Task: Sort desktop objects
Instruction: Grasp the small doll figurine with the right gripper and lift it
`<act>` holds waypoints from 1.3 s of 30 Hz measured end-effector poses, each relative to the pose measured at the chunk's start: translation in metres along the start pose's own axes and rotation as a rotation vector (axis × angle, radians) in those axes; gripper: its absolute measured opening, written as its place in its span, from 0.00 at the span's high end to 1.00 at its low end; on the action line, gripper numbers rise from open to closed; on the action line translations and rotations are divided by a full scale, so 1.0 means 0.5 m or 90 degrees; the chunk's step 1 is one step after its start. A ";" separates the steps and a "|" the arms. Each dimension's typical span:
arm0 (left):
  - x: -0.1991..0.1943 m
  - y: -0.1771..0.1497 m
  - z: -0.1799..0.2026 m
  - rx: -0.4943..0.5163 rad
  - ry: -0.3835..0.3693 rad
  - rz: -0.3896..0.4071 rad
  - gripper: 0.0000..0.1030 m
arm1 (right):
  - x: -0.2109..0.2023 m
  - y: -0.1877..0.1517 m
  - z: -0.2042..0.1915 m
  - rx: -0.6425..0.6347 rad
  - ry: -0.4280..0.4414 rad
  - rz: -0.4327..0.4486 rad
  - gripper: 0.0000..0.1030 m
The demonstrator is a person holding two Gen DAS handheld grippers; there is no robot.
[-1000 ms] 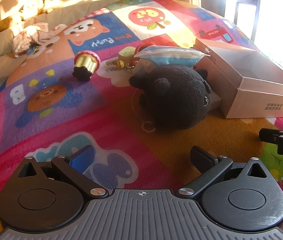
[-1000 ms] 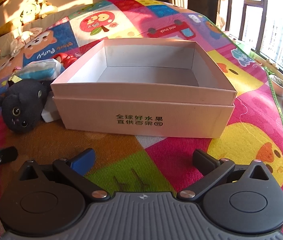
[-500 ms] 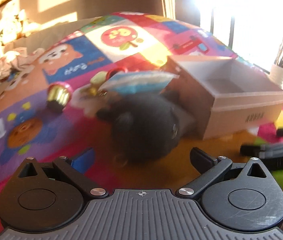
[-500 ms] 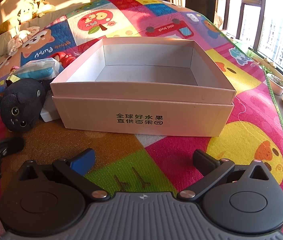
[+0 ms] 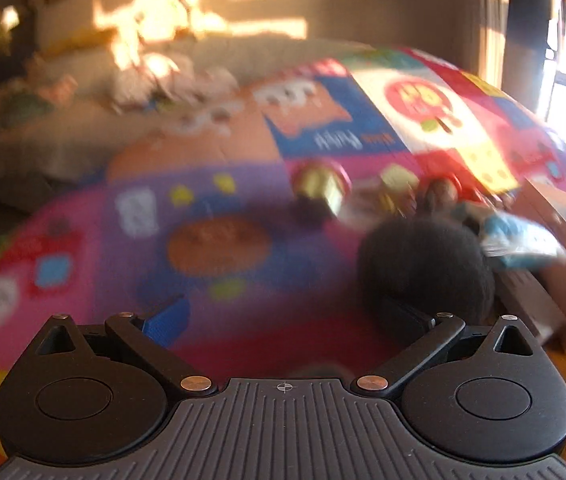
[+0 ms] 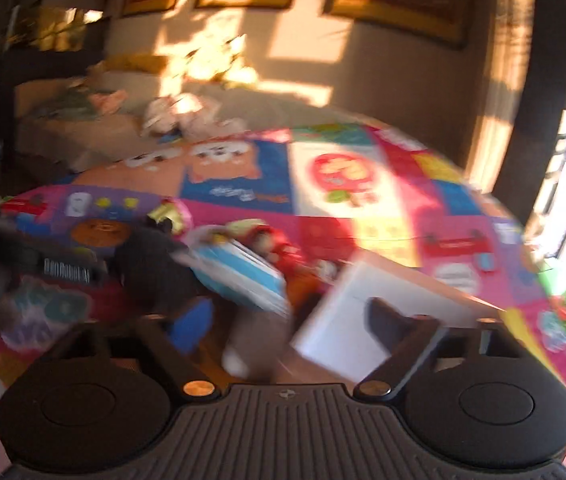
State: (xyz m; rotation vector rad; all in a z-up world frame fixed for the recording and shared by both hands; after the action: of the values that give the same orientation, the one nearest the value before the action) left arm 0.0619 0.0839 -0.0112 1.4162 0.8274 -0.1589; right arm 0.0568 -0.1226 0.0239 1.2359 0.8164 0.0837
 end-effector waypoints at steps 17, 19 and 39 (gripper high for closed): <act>-0.028 -0.011 -0.003 -0.014 -0.135 0.054 0.00 | 0.361 0.170 0.351 0.332 -0.116 -0.265 0.56; -0.024 -0.011 -0.006 -0.022 -0.141 0.048 0.00 | 0.382 0.144 0.400 0.424 -0.114 -0.277 0.53; -0.018 -0.011 -0.009 -0.036 -0.132 0.037 0.00 | 0.095 0.150 0.205 0.407 0.287 -0.145 0.70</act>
State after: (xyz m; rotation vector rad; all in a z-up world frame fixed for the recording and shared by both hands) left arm 0.0508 0.0838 -0.0100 1.3444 0.6152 -0.2314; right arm 0.1790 -0.1550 0.0734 1.7412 1.4437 -0.0977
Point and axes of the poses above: each gripper's, at about its wrist camera, not at the fingertips, and x roughly the way its jaws point, z to its right, y to its top, the point moved 4 cm from there along x, roughly the way its jaws point, and after that the axes turned 15 degrees about y, right-handed, at the moved point
